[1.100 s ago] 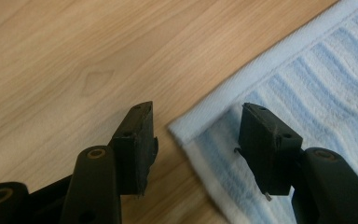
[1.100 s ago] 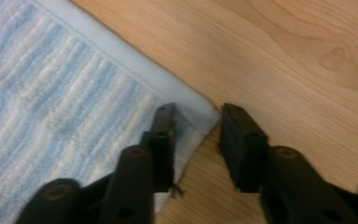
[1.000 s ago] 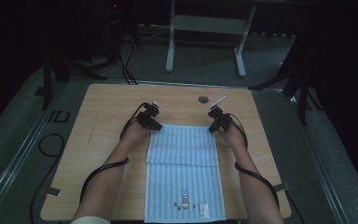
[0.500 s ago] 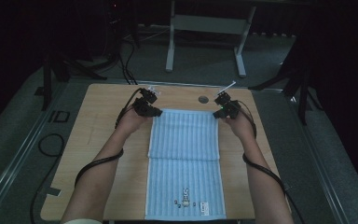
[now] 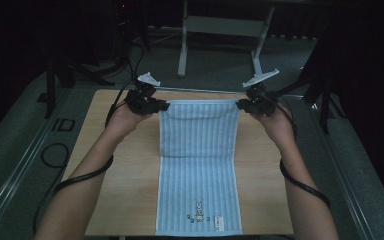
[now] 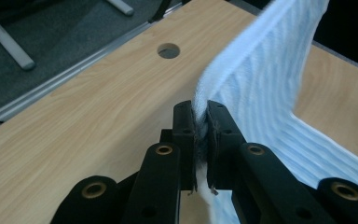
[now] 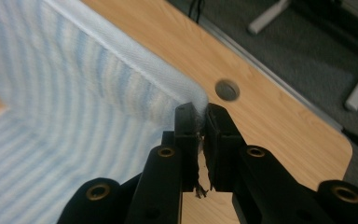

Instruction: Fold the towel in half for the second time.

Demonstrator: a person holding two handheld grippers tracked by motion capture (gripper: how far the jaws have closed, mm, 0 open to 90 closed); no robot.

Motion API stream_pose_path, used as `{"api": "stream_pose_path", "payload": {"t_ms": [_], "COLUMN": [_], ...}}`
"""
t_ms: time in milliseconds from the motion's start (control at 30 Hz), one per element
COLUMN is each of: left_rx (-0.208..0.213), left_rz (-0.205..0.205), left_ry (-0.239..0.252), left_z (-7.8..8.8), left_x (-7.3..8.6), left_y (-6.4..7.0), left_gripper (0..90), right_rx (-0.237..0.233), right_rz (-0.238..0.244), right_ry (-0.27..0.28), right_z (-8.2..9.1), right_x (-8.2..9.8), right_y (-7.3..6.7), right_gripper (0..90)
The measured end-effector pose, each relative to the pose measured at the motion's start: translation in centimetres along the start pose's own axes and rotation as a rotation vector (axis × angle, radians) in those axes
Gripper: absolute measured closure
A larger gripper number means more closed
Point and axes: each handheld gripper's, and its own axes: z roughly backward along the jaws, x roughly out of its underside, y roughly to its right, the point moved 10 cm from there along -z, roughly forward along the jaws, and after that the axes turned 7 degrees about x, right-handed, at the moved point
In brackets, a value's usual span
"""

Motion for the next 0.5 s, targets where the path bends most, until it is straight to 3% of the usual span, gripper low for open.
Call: {"api": "stream_pose_path", "payload": {"t_ms": [67, 167, 267, 300, 333, 400, 467, 500], "left_rx": [0.011, 0.065, 0.093, 0.136, 0.149, 0.181, 0.205, 0.237], "left_rz": [-0.051, -0.066, -0.081, -0.069, -0.062, -0.083, -0.109, -0.105], "left_ry": [-0.014, -0.017, -0.022, -0.014, -0.009, -0.022, -0.037, -0.055], "left_z": [0.7, 1.5, 1.9, 2.0, 2.0, 1.9, 1.7, 1.4], "left_x": [0.8, 3.2, 5.8, 6.9, 7.5, 9.4, 10.9, 11.8], "left_y": [1.7, 4.4, 6.4, 7.6, 8.3, 10.2, 12.0, 13.1], "left_gripper": [82.9, 82.9, 82.9, 82.9, 82.8, 82.8, 82.7, 82.7], "right_rx": [-0.002, -0.029, -0.052, -0.065, -0.092, -0.125, -0.129, -0.139], "right_rz": [0.043, 0.096, 0.141, 0.139, 0.128, 0.126, 0.121, 0.123], "right_ry": [0.022, 0.034, 0.029, 0.035, 0.043, 0.048, 0.055, 0.051], "right_z": [1.4, 2.8, 4.2, 4.6, 5.2, 6.1, 6.9, 7.1], "right_x": [0.4, 2.3, 5.5, 6.2, 7.4, 9.4, 11.0, 11.7], "right_y": [-1.1, -3.3, -5.5, -6.0, -6.8, -8.1, -9.3, -9.9], "right_gripper": [84.0, 84.0, 83.9, 83.9, 83.9, 83.8, 83.8, 83.7]}}
